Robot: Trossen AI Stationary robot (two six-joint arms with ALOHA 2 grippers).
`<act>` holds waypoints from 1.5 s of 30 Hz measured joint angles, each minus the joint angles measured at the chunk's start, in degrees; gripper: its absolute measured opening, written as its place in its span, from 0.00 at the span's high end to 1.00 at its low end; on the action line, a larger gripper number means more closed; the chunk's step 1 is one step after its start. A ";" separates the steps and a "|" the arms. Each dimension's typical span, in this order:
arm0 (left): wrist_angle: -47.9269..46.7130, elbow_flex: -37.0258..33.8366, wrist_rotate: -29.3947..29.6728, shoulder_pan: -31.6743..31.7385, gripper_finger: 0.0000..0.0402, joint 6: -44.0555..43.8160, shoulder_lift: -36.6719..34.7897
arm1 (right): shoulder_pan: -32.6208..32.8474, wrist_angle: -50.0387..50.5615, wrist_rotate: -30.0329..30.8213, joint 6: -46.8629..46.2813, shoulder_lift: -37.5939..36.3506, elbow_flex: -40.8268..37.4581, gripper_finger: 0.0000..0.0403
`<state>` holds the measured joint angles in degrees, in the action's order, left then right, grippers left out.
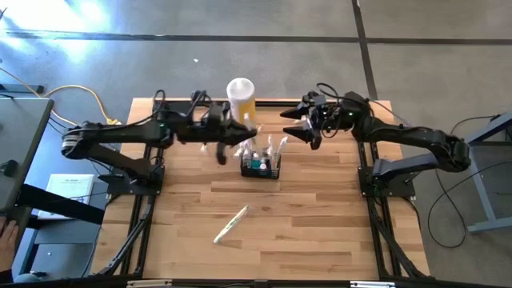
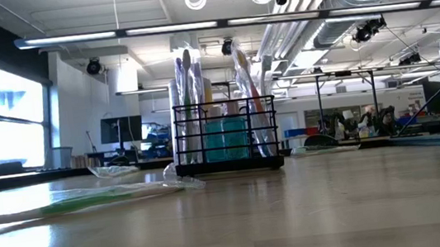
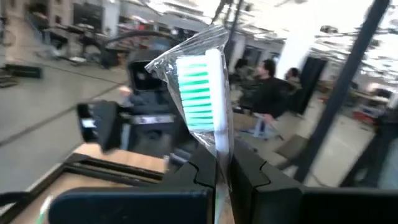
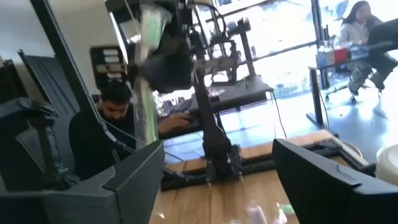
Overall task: Pick & Place toothbrushing station
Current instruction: Put the green toothbrush into the left section wire organizer
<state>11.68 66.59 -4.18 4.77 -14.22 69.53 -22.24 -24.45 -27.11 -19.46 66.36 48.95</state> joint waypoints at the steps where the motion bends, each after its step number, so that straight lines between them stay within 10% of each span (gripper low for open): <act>1: -2.11 0.05 0.03 -0.62 0.98 0.17 -1.50 | -0.01 -0.08 -0.04 -0.07 -0.48 0.00 0.28; 11: -21.92 -1.87 14.49 -11.04 0.98 0.25 -10.36 | -0.04 -0.40 -0.05 0.35 -2.35 0.00 0.28; 27: 8.57 -28.83 36.35 -14.30 0.98 3.60 -10.44 | 0.02 1.57 -12.32 7.72 -2.35 -0.02 0.29; 45: 16.24 -30.97 28.99 -8.37 0.98 5.06 -2.42 | 0.13 2.23 -9.09 8.05 -2.31 -0.02 0.29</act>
<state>27.92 35.62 24.82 -3.59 -9.17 67.11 -22.11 -22.21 -36.20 -11.41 64.05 48.93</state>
